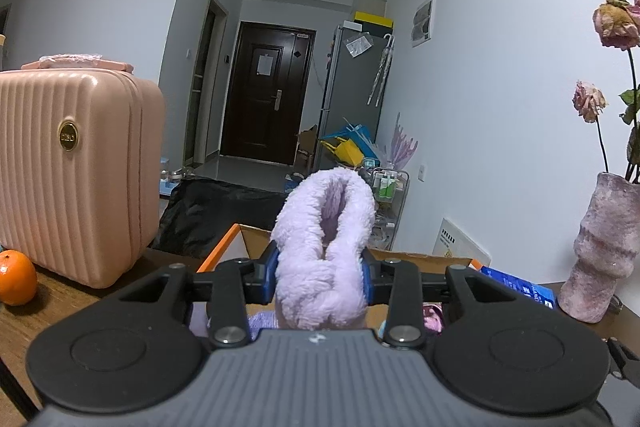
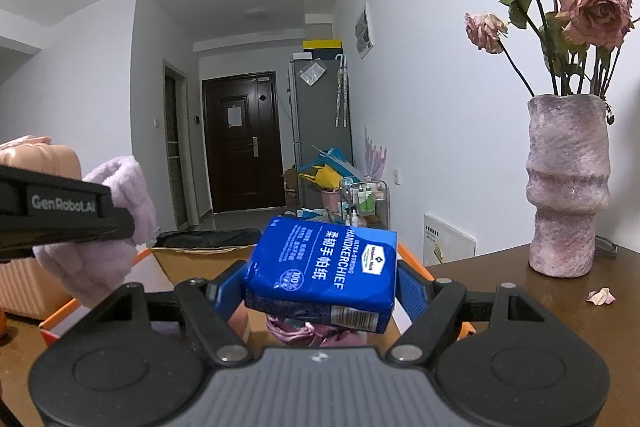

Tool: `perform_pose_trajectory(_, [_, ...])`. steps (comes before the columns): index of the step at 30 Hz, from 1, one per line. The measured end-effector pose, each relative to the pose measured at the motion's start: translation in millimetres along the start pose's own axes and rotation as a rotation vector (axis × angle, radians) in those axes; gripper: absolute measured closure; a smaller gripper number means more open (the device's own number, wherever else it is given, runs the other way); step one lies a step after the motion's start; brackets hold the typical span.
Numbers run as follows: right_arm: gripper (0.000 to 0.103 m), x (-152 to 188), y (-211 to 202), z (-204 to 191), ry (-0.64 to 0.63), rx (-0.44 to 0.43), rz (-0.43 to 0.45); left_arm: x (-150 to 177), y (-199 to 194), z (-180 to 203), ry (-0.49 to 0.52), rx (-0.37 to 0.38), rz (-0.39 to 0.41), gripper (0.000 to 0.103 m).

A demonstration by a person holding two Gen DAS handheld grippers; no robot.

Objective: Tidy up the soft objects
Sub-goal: 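Carry the headband and handkerchief box in both tools over the cardboard box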

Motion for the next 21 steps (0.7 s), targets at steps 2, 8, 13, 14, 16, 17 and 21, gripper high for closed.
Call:
perform_pose_trajectory(2, [0.027,-0.8,4.3,0.9,0.002,0.004,0.0,-0.3,1.6,0.8,0.003,-0.003,0.004,0.066])
perform_pose_trajectory(8, [0.027,-1.0,13.2,0.2,0.004,0.015,0.001,0.8,9.6,3.4,0.016,-0.005,-0.003,0.067])
perform_pose_trajectory(13, [0.027,-2.5,22.8,1.0,0.003,0.024,-0.001,0.2,17.7,1.3,0.01,-0.022,-0.004,0.067])
perform_pose_trajectory(14, [0.027,-2.9,24.5,1.4,0.004,0.026,0.0,-0.2,19.4,0.8,0.008,-0.026,-0.007,0.068])
perform_pose_trajectory(16, [0.027,-3.4,28.1,1.1,0.003,0.029,0.001,0.0,23.4,-1.5,-0.003,-0.034,-0.016,0.068])
perform_pose_trajectory(17, [0.027,-3.9,30.0,1.0,0.002,0.03,0.002,0.2,24.9,-0.8,-0.006,-0.037,-0.02,0.068])
perform_pose_trajectory(21, [0.027,-5.0,37.3,-0.8,-0.005,0.032,0.003,2.3,32.7,-2.4,-0.012,-0.053,-0.036,0.068])
Point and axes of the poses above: each gripper's, at about its wrist camera, not at the fingertips, and y roughly the way its jaws point, z to its right, x to its underside, the point moved 8 cm from there along y, roughly the way its jaws point, and after that the axes turned 4 degrees about -x, right-handed, at the moved point
